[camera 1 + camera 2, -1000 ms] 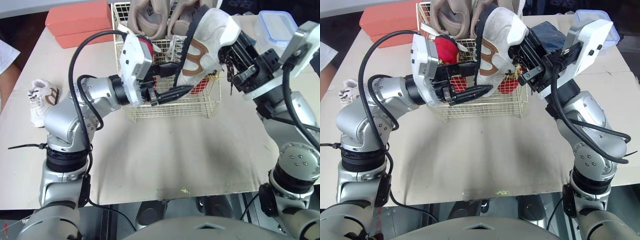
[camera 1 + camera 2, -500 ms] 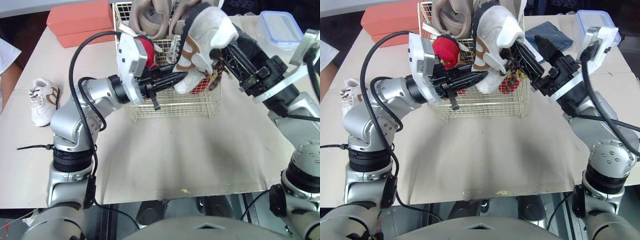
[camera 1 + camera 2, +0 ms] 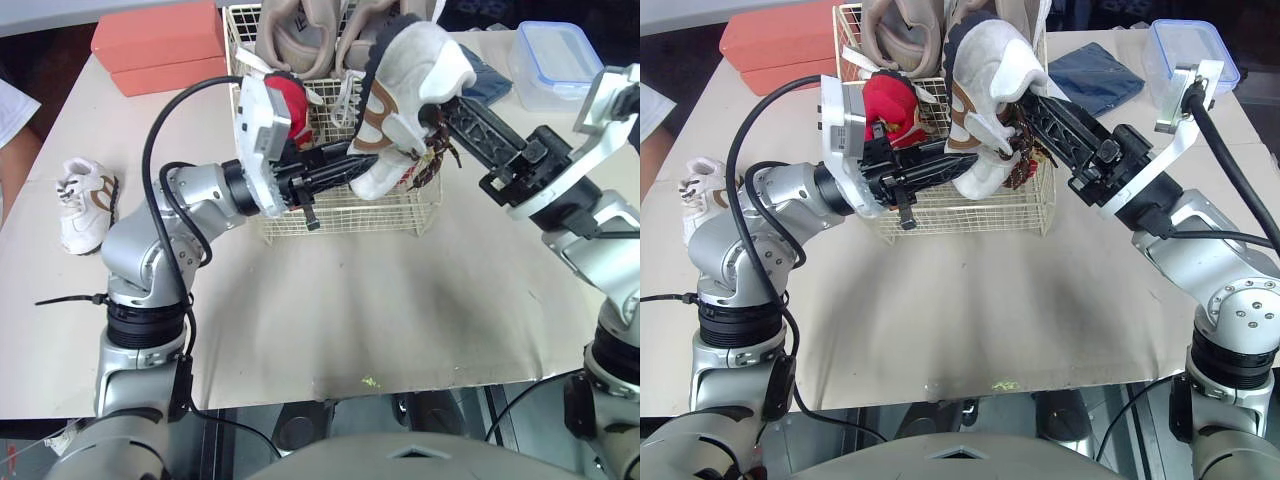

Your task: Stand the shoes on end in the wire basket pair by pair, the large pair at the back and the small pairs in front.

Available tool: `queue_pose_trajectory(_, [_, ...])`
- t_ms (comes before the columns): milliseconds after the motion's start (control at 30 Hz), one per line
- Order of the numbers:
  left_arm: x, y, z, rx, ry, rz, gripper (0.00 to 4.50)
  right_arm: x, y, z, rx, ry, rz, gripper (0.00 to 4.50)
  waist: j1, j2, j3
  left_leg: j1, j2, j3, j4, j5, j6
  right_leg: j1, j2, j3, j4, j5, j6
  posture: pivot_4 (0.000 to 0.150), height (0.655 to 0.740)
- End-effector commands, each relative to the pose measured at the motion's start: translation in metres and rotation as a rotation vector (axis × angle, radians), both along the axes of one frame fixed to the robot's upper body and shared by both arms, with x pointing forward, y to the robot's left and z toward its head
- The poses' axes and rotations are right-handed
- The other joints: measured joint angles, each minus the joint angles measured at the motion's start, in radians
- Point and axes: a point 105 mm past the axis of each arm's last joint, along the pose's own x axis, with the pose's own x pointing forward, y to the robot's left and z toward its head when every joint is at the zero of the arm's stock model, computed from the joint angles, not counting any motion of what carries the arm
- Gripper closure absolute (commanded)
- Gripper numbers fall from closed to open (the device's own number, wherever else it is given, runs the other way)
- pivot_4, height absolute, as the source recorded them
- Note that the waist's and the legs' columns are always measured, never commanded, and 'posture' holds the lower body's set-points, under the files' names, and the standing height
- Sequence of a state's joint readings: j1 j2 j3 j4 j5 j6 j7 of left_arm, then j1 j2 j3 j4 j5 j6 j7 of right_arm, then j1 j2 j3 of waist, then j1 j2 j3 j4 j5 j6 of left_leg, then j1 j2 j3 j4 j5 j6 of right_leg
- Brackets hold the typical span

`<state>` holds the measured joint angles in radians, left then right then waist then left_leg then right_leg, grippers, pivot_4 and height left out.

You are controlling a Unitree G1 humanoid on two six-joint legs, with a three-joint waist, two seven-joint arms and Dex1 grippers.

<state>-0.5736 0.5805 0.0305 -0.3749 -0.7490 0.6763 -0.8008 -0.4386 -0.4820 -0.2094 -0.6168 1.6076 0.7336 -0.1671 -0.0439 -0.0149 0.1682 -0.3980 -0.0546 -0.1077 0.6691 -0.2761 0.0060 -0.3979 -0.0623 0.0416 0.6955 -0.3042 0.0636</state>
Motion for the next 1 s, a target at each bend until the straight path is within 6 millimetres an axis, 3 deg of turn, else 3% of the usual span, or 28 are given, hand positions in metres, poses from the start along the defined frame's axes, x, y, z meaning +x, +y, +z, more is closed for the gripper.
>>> queue_pose_trajectory(33, [-0.013, 0.002, 0.017, -0.019, -0.071, -0.041, 4.08, 0.0, -0.007, 0.004, -0.006, -0.034, -0.033, 3.39, 0.001, 0.0, 0.0, 0.0, 0.0, 0.0, 0.0, 0.0, 0.0, 0.0, 0.0, 0.0, 0.0, 0.0, 0.0, 0.15, 0.74])
queue_pose_trajectory(100, [-0.013, 0.004, 0.017, -0.017, -0.075, -0.034, 4.08, 0.0, -0.008, 0.004, -0.013, -0.041, -0.04, 4.39, 0.002, 0.0, 0.0, 0.0, 0.0, 0.0, 0.0, 0.0, 0.0, 0.0, 0.0, 0.0, 0.0, 0.0, 0.0, 0.15, 0.74])
queue_pose_trajectory(133, [-0.012, 0.005, 0.017, -0.017, -0.077, -0.027, 4.08, 0.0, -0.008, 0.005, -0.019, -0.048, -0.041, 4.49, 0.002, 0.0, 0.0, 0.0, 0.0, 0.0, 0.0, 0.0, 0.0, 0.0, 0.0, 0.0, 0.0, 0.0, 0.0, 0.15, 0.74])
queue_pose_trajectory(467, [-0.009, 0.009, 0.018, -0.031, -0.069, -0.008, 4.08, -0.004, -0.009, 0.011, 0.029, -0.088, -0.081, 4.5, 0.002, 0.0, 0.0, 0.0, 0.0, 0.0, 0.0, 0.0, 0.0, 0.0, 0.0, 0.0, 0.0, 0.0, 0.0, 0.15, 0.74])
queue_pose_trajectory(500, [-0.011, 0.011, 0.02, -0.035, -0.061, -0.018, 3.28, -0.003, -0.011, 0.014, 0.047, -0.1, -0.101, 4.5, 0.002, 0.0, 0.0, 0.0, 0.0, 0.0, 0.0, 0.0, 0.0, 0.0, 0.0, 0.0, 0.0, 0.0, 0.0, 0.15, 0.74])
queue_pose_trajectory(567, [-0.015, 0.016, 0.022, -0.007, -0.072, -0.024, 2.69, -0.003, -0.015, 0.02, 0.079, -0.123, -0.13, 4.5, 0.0, 0.0, 0.0, 0.0, 0.0, 0.0, 0.0, 0.0, 0.0, 0.0, 0.0, 0.0, 0.0, 0.0, 0.0, 0.15, 0.74])
queue_pose_trajectory(667, [-0.013, 0.025, 0.026, 0.058, -0.127, 0.033, 1.39, -0.003, -0.016, 0.022, 0.052, -0.186, -0.185, 4.5, 0.001, 0.0, 0.0, 0.0, 0.0, 0.0, 0.0, 0.0, 0.0, 0.0, 0.0, 0.0, 0.0, 0.0, 0.0, 0.15, 0.74])
queue_pose_trajectory(800, [-0.02, 0.03, 0.034, 0.129, -0.164, 0.052, 0.01, -0.007, -0.011, 0.005, -0.031, -0.187, -0.226, 4.5, 0.004, 0.0, 0.0, 0.0, 0.0, 0.0, 0.0, 0.0, 0.0, 0.0, 0.0, 0.0, 0.0, 0.0, 0.0, 0.15, 0.74])
queue_pose_trajectory(1000, [-0.027, 0.022, 0.028, 0.19, -0.15, 0.014, 0.01, -0.008, -0.007, -0.009, -0.066, -0.176, -0.293, 4.5, 0.002, 0.0, 0.0, 0.0, 0.0, 0.0, 0.0, 0.0, 0.0, 0.0, 0.0, 0.0, 0.0, 0.0, 0.0, 0.15, 0.74])
